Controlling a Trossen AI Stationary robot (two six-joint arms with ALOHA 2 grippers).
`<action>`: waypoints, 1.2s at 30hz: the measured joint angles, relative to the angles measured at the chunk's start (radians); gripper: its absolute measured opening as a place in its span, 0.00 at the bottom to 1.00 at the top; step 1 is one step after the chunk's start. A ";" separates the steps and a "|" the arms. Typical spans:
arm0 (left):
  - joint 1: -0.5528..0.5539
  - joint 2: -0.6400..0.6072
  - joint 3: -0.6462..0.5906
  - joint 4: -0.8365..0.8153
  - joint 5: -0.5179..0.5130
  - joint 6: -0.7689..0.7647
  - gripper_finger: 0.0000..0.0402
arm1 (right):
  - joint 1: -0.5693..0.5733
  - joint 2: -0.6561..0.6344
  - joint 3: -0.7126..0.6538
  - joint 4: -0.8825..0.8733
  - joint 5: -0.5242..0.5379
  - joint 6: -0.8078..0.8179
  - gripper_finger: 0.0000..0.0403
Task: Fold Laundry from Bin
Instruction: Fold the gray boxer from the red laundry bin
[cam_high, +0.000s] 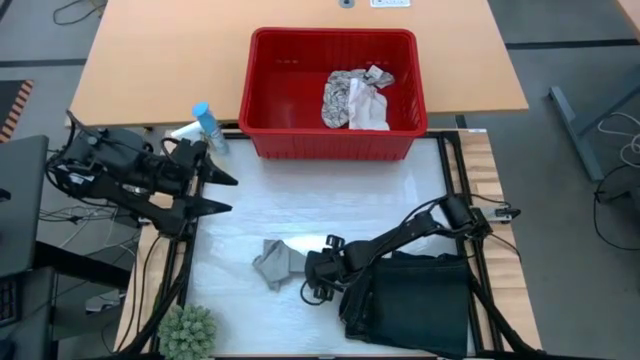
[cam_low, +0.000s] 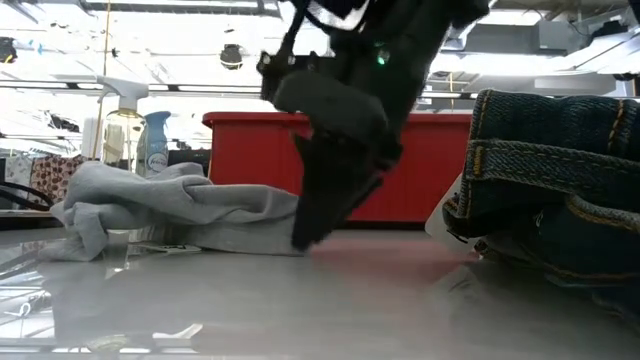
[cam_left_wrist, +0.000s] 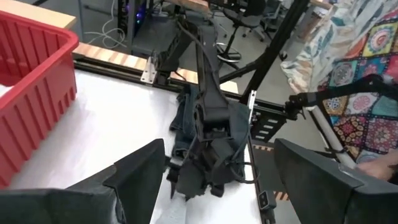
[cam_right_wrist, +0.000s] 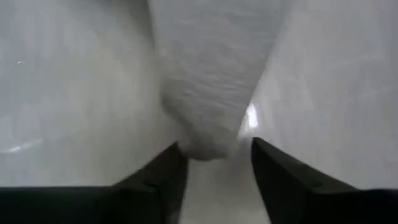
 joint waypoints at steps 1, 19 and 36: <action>0.000 0.003 -0.001 0.000 -0.001 0.000 0.72 | -0.001 -0.014 0.010 -0.024 0.006 0.000 0.34; 0.000 0.073 -0.028 0.016 -0.038 0.036 0.72 | -0.120 -0.414 0.217 -0.436 0.292 -0.166 0.04; 0.000 0.165 -0.028 -0.150 -0.061 0.066 0.72 | -0.108 -0.154 0.188 -0.097 0.008 -0.295 0.15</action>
